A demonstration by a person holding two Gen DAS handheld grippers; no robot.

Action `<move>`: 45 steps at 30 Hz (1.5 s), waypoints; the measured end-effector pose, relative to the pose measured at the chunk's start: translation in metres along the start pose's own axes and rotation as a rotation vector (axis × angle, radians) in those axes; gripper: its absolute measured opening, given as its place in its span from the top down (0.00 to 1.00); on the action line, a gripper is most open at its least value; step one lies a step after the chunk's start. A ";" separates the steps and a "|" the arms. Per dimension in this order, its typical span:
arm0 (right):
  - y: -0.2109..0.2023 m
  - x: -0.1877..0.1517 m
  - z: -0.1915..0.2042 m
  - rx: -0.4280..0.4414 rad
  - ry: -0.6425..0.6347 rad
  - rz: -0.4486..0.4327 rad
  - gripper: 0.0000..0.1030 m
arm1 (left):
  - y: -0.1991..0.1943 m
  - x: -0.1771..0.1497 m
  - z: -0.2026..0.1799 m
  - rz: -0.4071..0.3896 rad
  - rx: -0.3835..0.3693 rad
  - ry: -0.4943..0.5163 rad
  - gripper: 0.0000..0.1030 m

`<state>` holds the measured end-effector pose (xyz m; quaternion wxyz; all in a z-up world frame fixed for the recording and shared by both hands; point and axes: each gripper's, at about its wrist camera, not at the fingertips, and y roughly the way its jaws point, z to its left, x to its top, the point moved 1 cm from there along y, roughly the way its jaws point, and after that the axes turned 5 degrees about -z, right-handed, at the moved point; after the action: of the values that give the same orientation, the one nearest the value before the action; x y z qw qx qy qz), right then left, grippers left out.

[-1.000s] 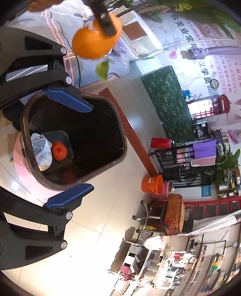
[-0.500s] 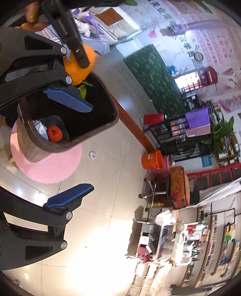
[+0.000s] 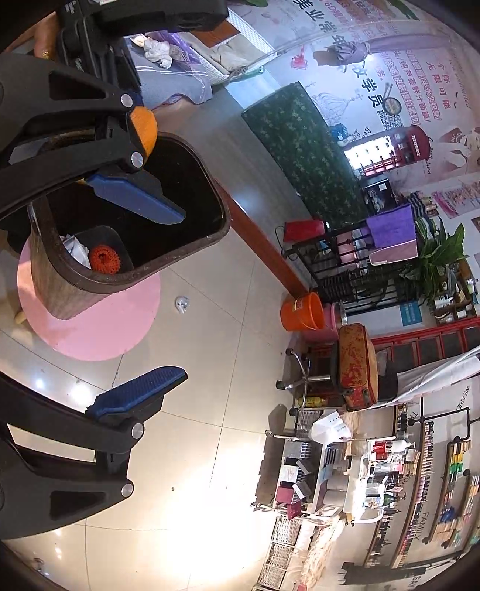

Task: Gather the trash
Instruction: 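Carry the orange peel with the left tool over the bin and release it, then return both tools to the remaining trash on the bed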

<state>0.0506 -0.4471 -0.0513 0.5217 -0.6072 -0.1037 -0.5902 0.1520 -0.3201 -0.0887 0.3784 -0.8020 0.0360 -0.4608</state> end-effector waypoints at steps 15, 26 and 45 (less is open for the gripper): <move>-0.006 0.003 0.012 0.020 -0.011 -0.017 0.20 | 0.011 0.013 0.001 0.136 0.034 -0.015 0.16; -0.005 -0.001 0.015 0.019 -0.007 -0.005 0.19 | -0.006 0.015 0.006 0.118 0.138 0.052 0.11; 0.005 -0.041 0.144 0.324 -0.150 0.129 0.16 | -0.137 -0.040 0.068 -0.166 0.442 -0.114 0.06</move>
<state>0.1305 -0.3203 -0.0535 0.6405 -0.5628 -0.1966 -0.4842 0.1411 -0.1671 -0.0493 0.5067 -0.7246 -0.1532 -0.4412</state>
